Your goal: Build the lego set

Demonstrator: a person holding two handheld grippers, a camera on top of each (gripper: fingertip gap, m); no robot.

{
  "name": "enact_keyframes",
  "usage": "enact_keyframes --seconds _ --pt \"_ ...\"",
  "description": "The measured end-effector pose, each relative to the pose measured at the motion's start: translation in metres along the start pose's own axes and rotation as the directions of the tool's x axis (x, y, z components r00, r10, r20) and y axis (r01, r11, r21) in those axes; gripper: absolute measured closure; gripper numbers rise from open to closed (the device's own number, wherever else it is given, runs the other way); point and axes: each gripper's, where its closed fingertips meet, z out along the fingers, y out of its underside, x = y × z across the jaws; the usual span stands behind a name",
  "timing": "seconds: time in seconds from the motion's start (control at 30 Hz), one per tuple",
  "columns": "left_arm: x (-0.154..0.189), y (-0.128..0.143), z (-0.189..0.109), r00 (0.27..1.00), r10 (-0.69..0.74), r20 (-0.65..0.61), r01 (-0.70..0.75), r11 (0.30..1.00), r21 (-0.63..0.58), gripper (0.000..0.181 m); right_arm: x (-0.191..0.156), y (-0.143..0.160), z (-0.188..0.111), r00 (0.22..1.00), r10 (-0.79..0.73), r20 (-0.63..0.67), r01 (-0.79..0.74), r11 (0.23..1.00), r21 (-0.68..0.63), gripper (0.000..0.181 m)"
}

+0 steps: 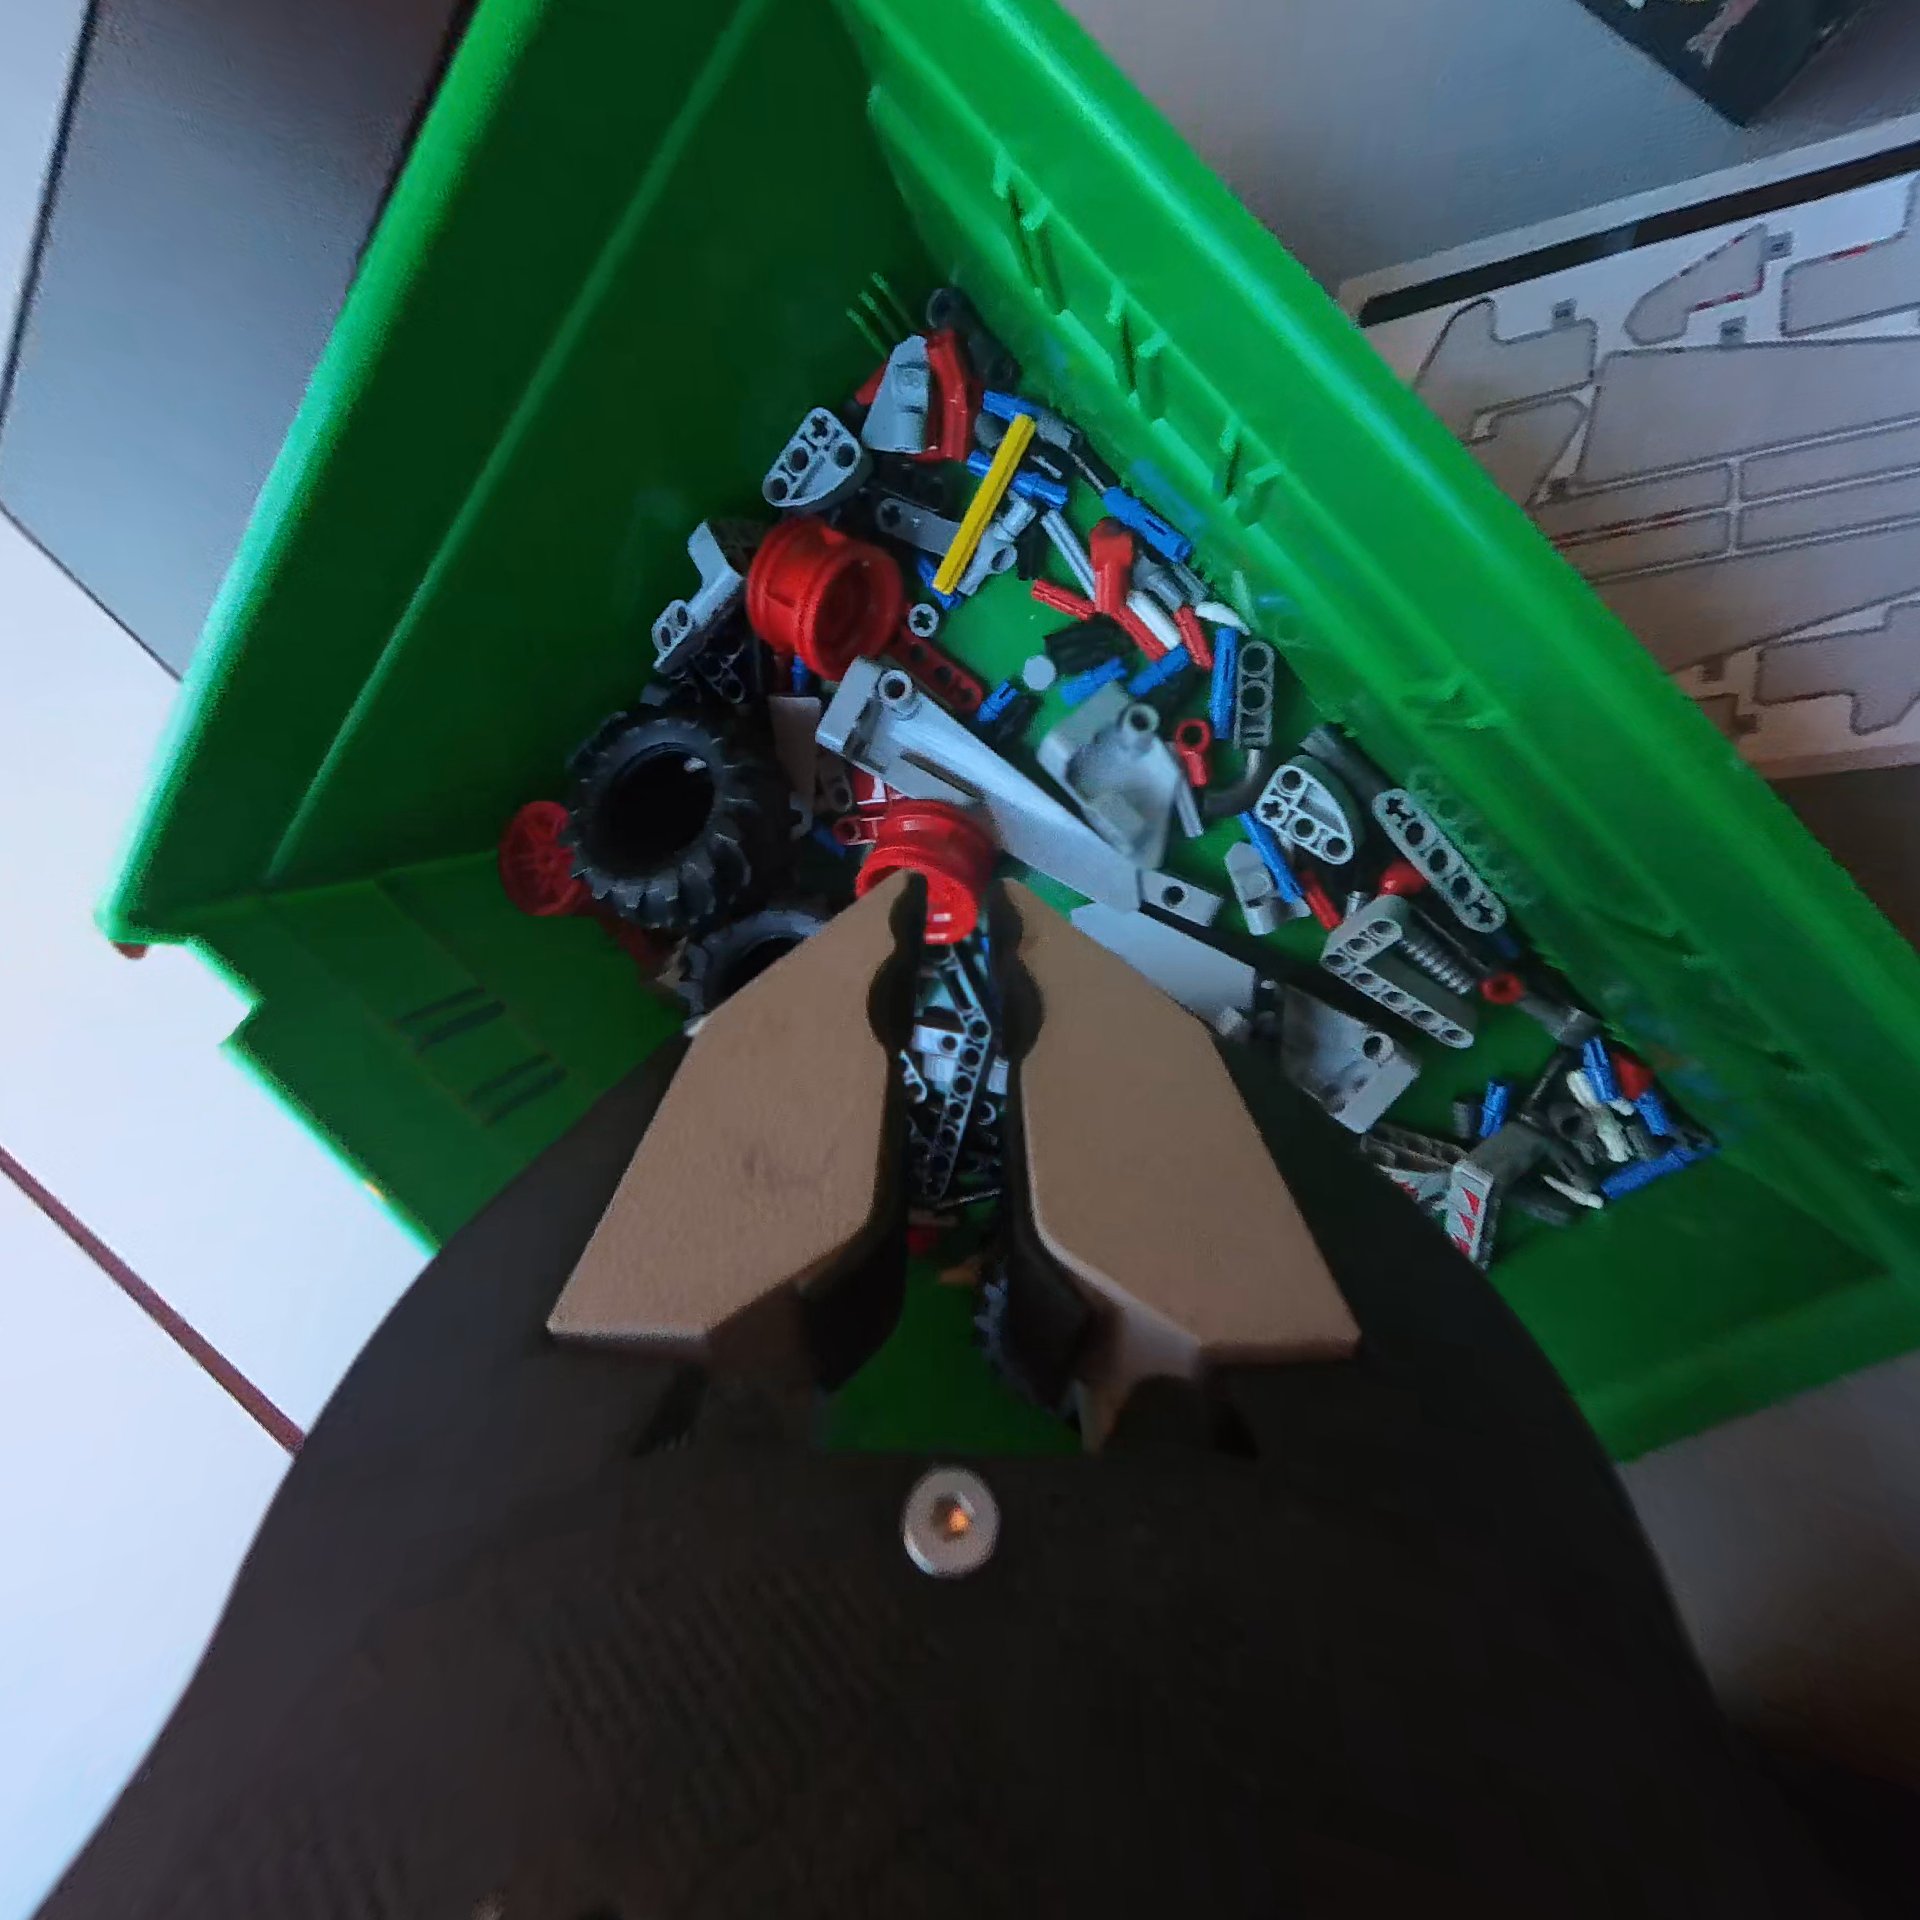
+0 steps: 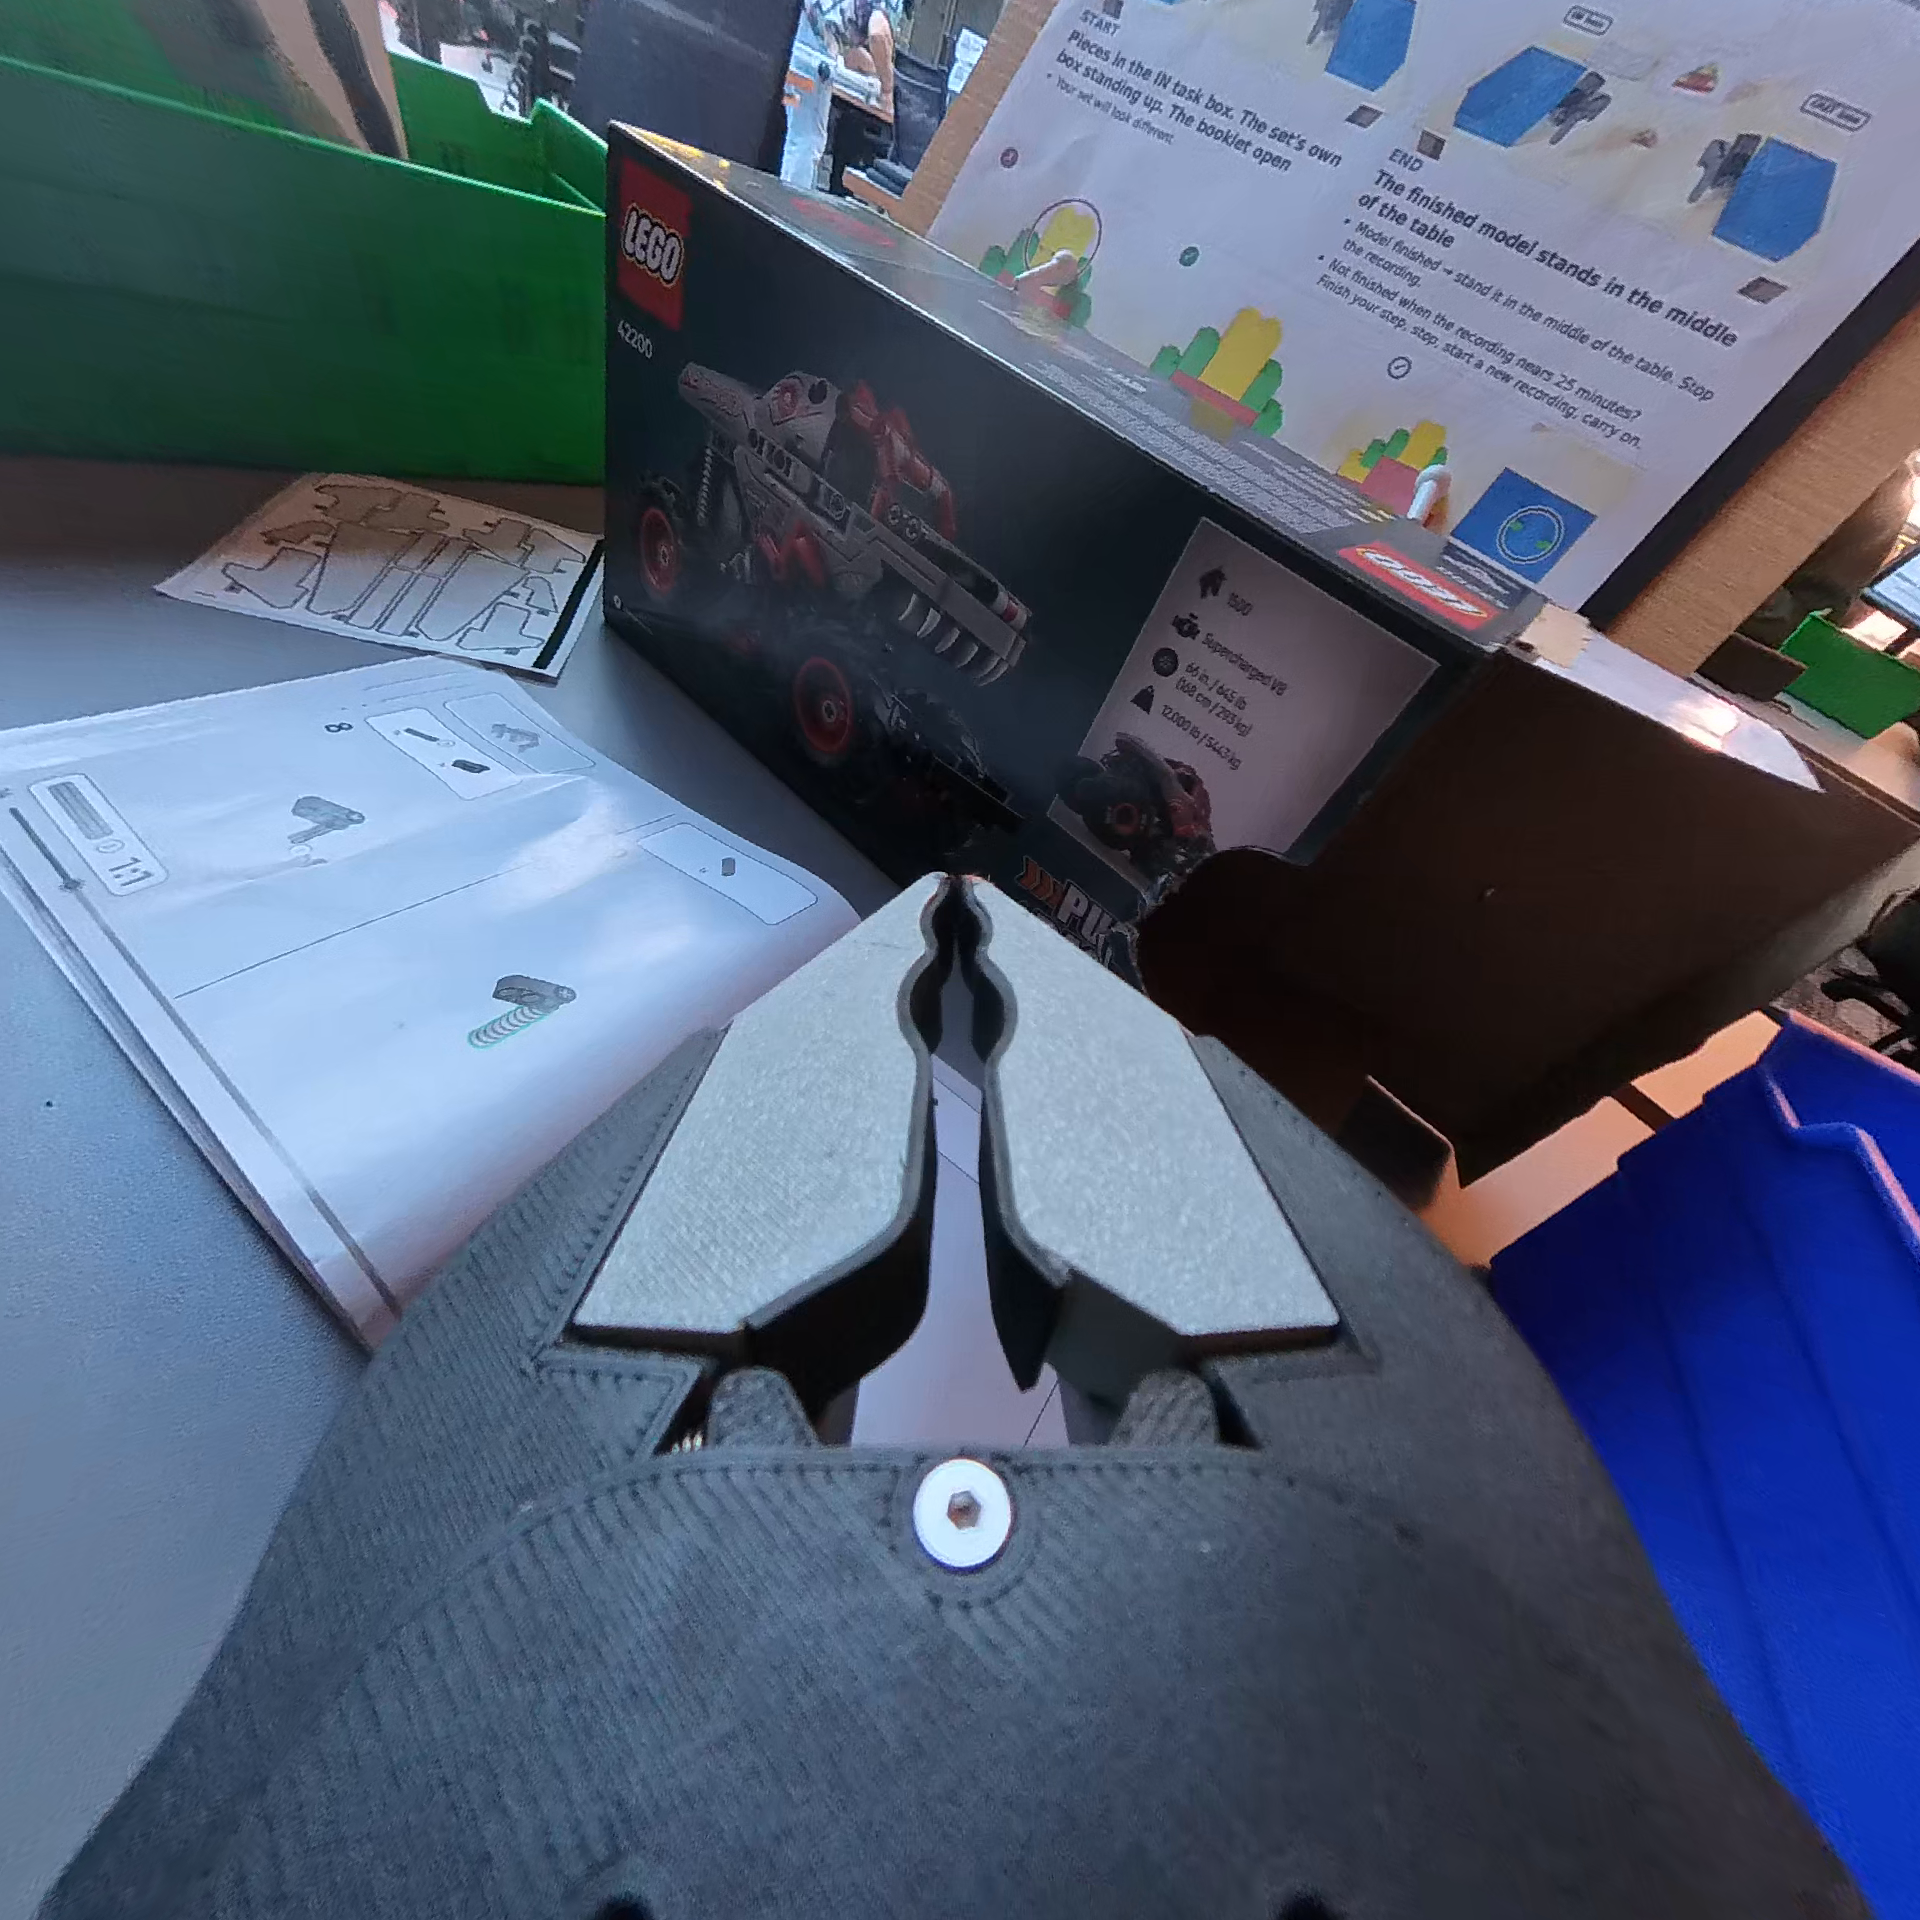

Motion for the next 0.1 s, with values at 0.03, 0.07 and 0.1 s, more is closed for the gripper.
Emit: enact_keyframes --seconds 0.03,0.07,0.1 --pt "-0.0033 -0.0005 0.0 1.0 -0.012 0.01 0.012 1.0 0.006 0.17 -0.0002 0.0 0.0001 1.0 -0.002 0.0 0.002 1.0 -0.001 0.181" --pt "-0.0065 -0.0003 0.0004 1.0 -0.023 0.019 0.023 1.0 0.007 0.17 -0.0003 0.0002 0.0001 1.0 -0.004 -0.001 0.004 1.0 -0.002 0.181" --pt "-0.0091 0.0003 0.001 0.999 -0.032 0.026 0.032 0.999 0.006 0.168 -0.0005 0.0003 0.0003 1.0 -0.005 -0.001 0.005 1.0 -0.003 0.181"
